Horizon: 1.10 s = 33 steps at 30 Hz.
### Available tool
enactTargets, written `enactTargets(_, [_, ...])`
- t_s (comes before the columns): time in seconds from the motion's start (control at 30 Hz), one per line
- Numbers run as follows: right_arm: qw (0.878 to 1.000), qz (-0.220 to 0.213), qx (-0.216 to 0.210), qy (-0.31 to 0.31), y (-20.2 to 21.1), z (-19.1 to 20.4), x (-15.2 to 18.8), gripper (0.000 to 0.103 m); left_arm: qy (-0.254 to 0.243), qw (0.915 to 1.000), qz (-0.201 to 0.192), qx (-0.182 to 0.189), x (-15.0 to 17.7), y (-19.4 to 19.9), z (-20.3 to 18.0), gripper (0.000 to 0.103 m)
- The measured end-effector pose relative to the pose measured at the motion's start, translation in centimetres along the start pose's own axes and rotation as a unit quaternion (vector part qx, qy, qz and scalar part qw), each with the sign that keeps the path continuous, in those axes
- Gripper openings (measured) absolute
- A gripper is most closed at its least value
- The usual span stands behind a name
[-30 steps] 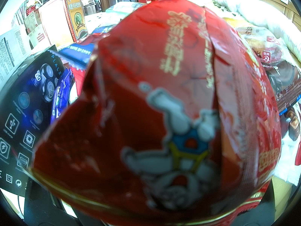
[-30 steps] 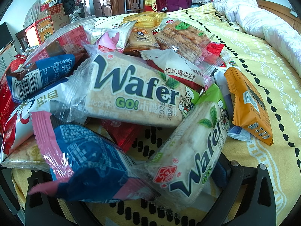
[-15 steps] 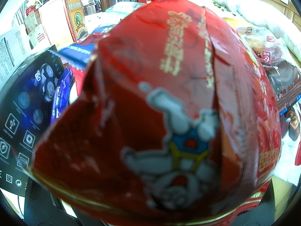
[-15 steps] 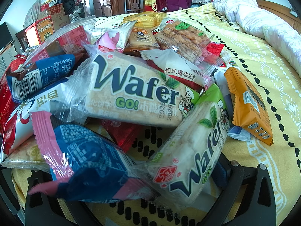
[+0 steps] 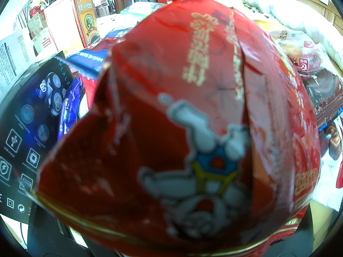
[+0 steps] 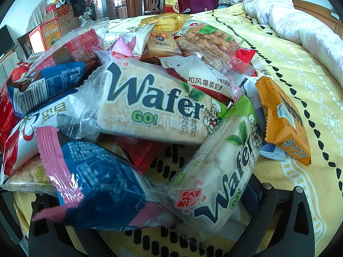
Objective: Organize snacks
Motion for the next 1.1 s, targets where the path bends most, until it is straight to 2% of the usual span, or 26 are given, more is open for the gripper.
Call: enactTargets(1.1, [1.000,0.002,-0.001,-0.001,-0.03,-0.01,0.00,0.103,0.000,1.0000,0.003,0.000,-0.19,0.09,0.11,0.103])
Point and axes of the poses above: each gripper's, at about its wrist camera, not at the fingertips, and y roughly against the way its jaws point, z to its left, x to its underside, the point moved 5 cm from there along -y, roughly the way its jaws point, and after that the axes turned 7 degrees about -z, right-handed, at the moved point
